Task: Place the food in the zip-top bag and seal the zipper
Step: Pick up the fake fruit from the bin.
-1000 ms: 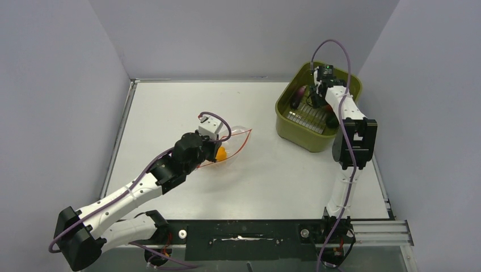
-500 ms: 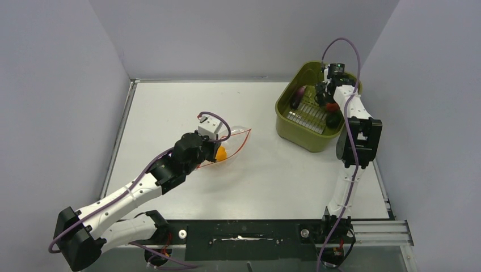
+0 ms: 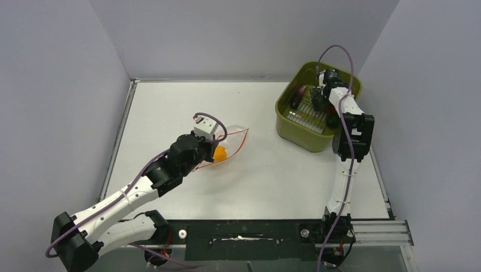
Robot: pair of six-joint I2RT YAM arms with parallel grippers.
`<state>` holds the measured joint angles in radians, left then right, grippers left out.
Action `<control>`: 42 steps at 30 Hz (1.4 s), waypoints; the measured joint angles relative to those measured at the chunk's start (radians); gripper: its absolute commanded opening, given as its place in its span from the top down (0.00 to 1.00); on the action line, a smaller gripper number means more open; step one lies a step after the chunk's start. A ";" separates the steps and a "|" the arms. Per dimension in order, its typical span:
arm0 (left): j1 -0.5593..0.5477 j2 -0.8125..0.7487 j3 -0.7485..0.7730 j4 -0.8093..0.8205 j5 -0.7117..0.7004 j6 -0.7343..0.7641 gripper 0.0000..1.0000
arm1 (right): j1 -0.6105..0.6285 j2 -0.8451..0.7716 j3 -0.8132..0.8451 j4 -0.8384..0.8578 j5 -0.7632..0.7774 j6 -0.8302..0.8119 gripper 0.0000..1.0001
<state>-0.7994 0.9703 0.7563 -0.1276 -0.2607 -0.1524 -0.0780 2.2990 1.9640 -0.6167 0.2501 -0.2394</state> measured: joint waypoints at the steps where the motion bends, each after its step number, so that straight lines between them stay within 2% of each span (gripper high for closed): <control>1: 0.000 -0.005 -0.002 0.000 -0.001 0.000 1.00 | 0.000 0.006 0.000 0.004 -0.001 -0.002 0.10; 5: 0.000 -0.014 -0.010 0.002 -0.002 0.001 1.00 | -0.006 0.018 0.000 0.012 -0.014 -0.014 0.18; 8: 0.000 -0.014 -0.011 0.001 -0.003 0.004 1.00 | -0.008 0.018 -0.001 0.026 -0.030 -0.023 0.31; 12: 0.000 -0.014 -0.011 0.002 -0.005 0.007 1.00 | -0.008 0.018 -0.001 0.035 -0.039 -0.038 0.41; 21: 0.000 -0.011 -0.011 0.004 -0.019 0.008 1.00 | -0.008 0.008 -0.013 0.037 -0.051 -0.043 0.44; 26: 0.000 -0.005 -0.011 0.003 -0.024 0.008 1.00 | -0.005 -0.054 -0.074 0.032 -0.084 -0.028 0.45; 42: 0.002 -0.026 -0.012 0.000 -0.061 -0.014 1.00 | 0.048 -0.420 -0.246 0.031 -0.156 0.080 0.48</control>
<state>-0.7975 0.9447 0.7444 -0.1276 -0.3222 -0.1661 -0.0296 1.8793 1.7176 -0.5854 0.0944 -0.1589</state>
